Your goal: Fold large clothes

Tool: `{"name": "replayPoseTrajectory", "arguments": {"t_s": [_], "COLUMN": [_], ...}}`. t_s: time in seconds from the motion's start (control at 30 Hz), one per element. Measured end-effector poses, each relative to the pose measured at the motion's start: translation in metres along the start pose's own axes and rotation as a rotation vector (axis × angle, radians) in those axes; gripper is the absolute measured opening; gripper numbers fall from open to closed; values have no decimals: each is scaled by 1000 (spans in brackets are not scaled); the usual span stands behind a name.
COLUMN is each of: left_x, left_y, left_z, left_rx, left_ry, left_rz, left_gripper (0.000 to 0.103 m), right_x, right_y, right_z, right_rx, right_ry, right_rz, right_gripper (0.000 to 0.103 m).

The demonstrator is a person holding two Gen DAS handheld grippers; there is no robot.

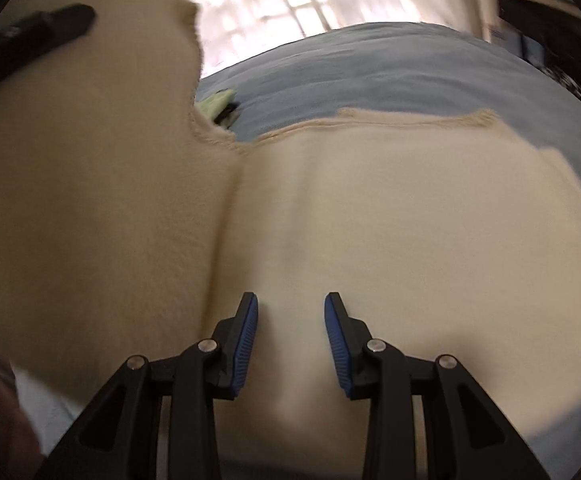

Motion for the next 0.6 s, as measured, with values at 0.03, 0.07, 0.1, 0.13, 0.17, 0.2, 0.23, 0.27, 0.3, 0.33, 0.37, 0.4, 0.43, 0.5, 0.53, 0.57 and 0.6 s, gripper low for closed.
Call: {"name": "replayPoseTrajectory", "arguments": {"t_s": [0.03, 0.07, 0.1, 0.13, 0.17, 0.2, 0.23, 0.27, 0.3, 0.33, 0.37, 0.4, 0.43, 0.5, 0.53, 0.57, 0.6], "left_x": [-13, -27, -39, -54, -67, -84, -97, -110, -127, -137, -147, -160, -169, -181, -185, -190, -192], "left_y": [1, 1, 0, -2, -5, -9, -14, -20, -29, -37, -44, -55, -61, -75, -82, -87, -91], "left_z": [7, 14, 17, 24, 31, 41, 47, 55, 66, 72, 81, 89, 94, 103, 107, 110, 112], "left_rx": [7, 16, 23, 34, 45, 64, 79, 101, 132, 151, 168, 188, 200, 233, 251, 262, 270], "left_ry": [-22, -45, -61, -84, -102, -128, -144, -159, -175, -178, -176, -166, -158, -148, -144, -142, -139], "left_rz": [0, -2, -3, -6, -6, -7, -5, 0, 10, 20, 38, 73, 92, 128, 144, 151, 160], "left_gripper": [20, 20, 20, 20, 20, 20, 20, 20, 20, 20, 20, 20, 20, 20, 20, 21, 21], "right_x": [-14, -32, -48, -68, -85, -100, -115, -130, -142, -153, -163, -171, -177, -188, -193, -195, -195], "right_y": [3, 7, 10, 14, 17, 20, 22, 24, 25, 26, 26, 25, 26, 24, 22, 20, 19], "right_z": [-9, -19, -27, -36, -45, -53, -61, -70, -77, -83, -88, -92, -95, -96, -95, -94, -93], "right_rx": [-17, -38, -55, -74, -90, -106, -121, -137, -150, -163, -174, -181, -184, -182, -174, -168, -163], "right_ry": [-29, -79, -129, -178, -213, -239, -263, -285, -300, -314, -328, -335, -340, -341, -332, -316, -301], "right_rz": [19, 35, 50, 68, 90, 113, 138, 162, 181, 197, 214, 227, 240, 266, 284, 296, 309], "right_gripper": [34, 34, 34, 34, 34, 34, 34, 34, 34, 34, 34, 34, 34, 34, 34, 34, 34]}}
Point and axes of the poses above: each gripper's, at about its wrist camera, not at the fingertips, and z roughly the way its jaws point, x to its left, y to its top, the point moved 10 cm from there along z, roughly the way its jaws point, and after that the axes turned 14 degrees about z, right-handed, at the moved point
